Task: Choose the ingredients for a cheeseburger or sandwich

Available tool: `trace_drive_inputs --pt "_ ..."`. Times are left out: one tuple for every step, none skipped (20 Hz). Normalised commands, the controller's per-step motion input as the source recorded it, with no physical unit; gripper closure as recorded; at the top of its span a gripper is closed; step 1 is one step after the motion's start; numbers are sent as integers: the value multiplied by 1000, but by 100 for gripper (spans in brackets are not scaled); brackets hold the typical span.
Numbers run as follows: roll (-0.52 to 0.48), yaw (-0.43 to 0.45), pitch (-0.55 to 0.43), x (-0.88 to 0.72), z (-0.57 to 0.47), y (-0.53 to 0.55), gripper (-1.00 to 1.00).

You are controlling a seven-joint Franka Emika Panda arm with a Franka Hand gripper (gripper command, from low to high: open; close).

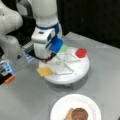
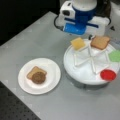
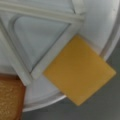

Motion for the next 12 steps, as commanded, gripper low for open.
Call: trace_drive_inputs --pt "52 -637 147 -208 126 -452 -100" --pt "84 -612 114 -196 128 -426 -100" --pt "90 -572 80 -179 113 -380 -100" --pt "82 -522 69 -180 91 -348 -100" --pt "67 -485 74 -171 63 -318 -100" --pt "46 -442 77 -165 29 -293 -100" --pt "23 -386 55 -160 -17 -276 -100" --pt "21 -329 27 -164 -61 -275 -100" --pt "33 -276 14 -157 -101 -263 -100" --pt "44 -227 11 -157 -141 -243 -100" --pt "63 -193 16 -148 -169 -211 -100" --pt "112 -167 -10 -144 -204 -199 -100"
